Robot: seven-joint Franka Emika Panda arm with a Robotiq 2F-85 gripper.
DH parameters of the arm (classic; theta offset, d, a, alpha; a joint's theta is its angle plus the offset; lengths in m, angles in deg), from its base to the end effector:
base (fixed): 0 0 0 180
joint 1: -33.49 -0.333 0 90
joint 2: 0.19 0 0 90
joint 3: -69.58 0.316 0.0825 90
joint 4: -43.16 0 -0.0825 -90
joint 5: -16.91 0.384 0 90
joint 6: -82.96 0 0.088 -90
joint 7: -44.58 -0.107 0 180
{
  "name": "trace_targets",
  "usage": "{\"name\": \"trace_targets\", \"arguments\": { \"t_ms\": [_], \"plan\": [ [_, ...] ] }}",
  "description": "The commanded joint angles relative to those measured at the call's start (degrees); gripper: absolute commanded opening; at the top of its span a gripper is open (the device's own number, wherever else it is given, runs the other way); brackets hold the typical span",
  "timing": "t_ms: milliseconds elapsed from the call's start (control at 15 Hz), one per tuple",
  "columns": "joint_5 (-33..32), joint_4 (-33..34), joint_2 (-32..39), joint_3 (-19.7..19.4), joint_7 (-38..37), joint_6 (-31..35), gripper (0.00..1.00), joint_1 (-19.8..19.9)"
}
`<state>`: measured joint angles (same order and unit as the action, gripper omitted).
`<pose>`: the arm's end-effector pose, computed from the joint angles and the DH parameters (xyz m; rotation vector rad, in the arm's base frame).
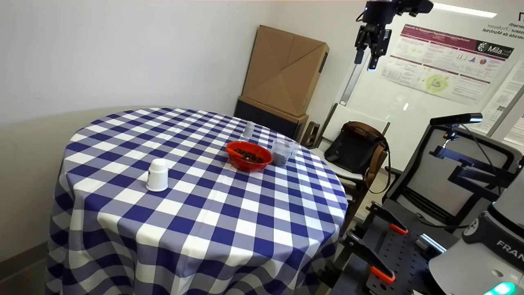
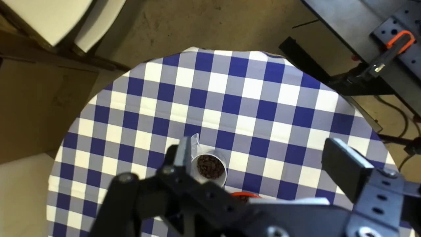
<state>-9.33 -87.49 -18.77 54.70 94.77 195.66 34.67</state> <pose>0.4305 -0.1605 0.4836 2.6233 1.0880 -0.2544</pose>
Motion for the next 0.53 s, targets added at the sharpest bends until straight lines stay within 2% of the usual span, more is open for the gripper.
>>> {"name": "trace_targets", "arguments": {
  "t_ms": [0, 267, 467],
  "plan": [
    [3.29, 6.97, 11.62, -1.23, 13.53, 3.59, 1.00, 0.92],
    [4.35, 13.30, 22.17, 1.54, 24.15, 3.67, 1.00, 2.50],
    [4.22, 17.92, 29.08, 3.89, 26.61, 4.06, 1.00, 3.78]
  ]
}}
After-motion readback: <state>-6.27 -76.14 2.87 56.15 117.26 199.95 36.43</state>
